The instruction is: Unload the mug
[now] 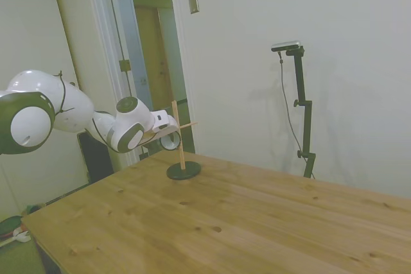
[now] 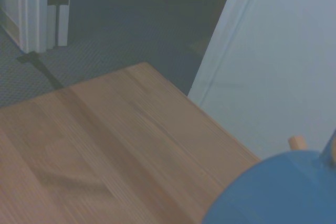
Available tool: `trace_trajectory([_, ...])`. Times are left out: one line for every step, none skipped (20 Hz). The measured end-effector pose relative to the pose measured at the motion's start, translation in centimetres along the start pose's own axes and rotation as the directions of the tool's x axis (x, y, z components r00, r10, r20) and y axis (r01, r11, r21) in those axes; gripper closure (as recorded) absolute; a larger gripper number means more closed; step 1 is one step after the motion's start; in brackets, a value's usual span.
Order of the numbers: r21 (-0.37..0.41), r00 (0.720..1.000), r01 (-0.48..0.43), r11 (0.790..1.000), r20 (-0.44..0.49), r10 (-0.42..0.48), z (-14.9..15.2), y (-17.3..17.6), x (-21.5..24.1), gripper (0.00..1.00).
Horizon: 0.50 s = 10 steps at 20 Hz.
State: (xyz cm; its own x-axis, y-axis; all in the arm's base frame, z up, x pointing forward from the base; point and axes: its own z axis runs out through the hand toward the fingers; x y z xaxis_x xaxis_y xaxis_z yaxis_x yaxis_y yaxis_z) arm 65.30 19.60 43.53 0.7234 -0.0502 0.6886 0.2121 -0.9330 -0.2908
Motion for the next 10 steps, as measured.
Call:
trace_trajectory([-0.001, 1.0, 0.002, 1.0, 0.0, -0.002, 0.0, 0.01, 0.02, 1.0])
trace_trajectory([-0.002, 1.0, 0.003, 1.0, 0.001, -0.003, 0.01, 0.0, 0.03, 1.0])
trace_trajectory([-0.002, 1.0, 0.004, 1.0, 0.002, -0.004, 0.02, 0.01, 0.04, 1.0])
trace_trajectory([-0.003, 1.0, 0.006, 1.0, 0.004, -0.006, 0.02, 0.01, 0.08, 1.0])
trace_trajectory([-0.003, 1.0, 0.006, 1.0, 0.005, -0.006, 0.0, 0.02, 0.16, 1.0])
trace_trajectory([-0.003, 1.0, 0.006, 1.0, 0.006, -0.006, -0.03, 0.04, 0.26, 1.0])
trace_trajectory([-0.003, 1.0, 0.006, 1.0, 0.006, -0.006, -0.05, 0.06, 0.36, 1.0])
trace_trajectory([-0.004, 1.0, 0.006, 1.0, 0.006, -0.006, -0.08, 0.07, 0.44, 1.0])
trace_trajectory([-0.005, 1.0, 0.006, 1.0, 0.006, -0.006, -0.09, 0.13, 0.48, 1.0])
trace_trajectory([-0.006, 1.0, 0.006, 1.0, 0.007, -0.006, -0.07, 0.19, 0.47, 1.0])
